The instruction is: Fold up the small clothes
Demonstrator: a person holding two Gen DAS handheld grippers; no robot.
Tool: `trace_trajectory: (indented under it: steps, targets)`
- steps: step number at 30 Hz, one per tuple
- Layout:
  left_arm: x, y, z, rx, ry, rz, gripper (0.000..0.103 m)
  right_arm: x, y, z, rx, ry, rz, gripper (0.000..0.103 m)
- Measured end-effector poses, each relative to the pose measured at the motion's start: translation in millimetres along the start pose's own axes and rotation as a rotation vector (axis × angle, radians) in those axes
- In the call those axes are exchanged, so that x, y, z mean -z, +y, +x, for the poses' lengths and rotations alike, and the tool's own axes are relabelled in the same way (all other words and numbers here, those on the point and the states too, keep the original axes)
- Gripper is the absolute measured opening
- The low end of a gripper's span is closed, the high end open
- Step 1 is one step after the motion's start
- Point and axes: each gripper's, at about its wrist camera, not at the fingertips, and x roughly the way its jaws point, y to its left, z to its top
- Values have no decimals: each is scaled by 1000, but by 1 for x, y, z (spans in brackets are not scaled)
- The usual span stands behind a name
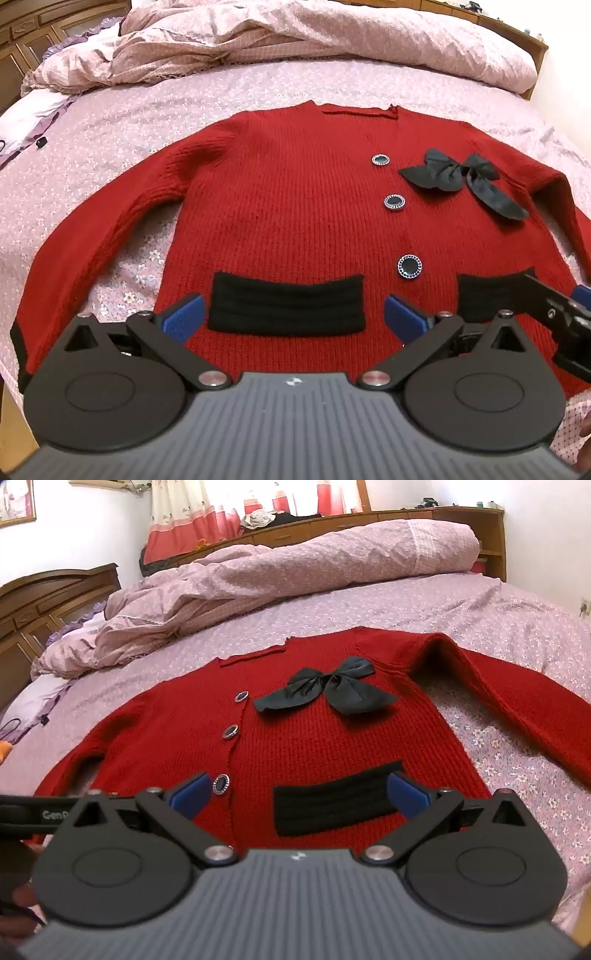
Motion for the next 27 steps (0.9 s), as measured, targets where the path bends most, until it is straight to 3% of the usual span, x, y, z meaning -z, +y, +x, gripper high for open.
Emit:
trace_trajectory:
  steps: [27]
  targets:
    - [2,1,3,-4,12,0,103,1,1,2,2,7,1,103]
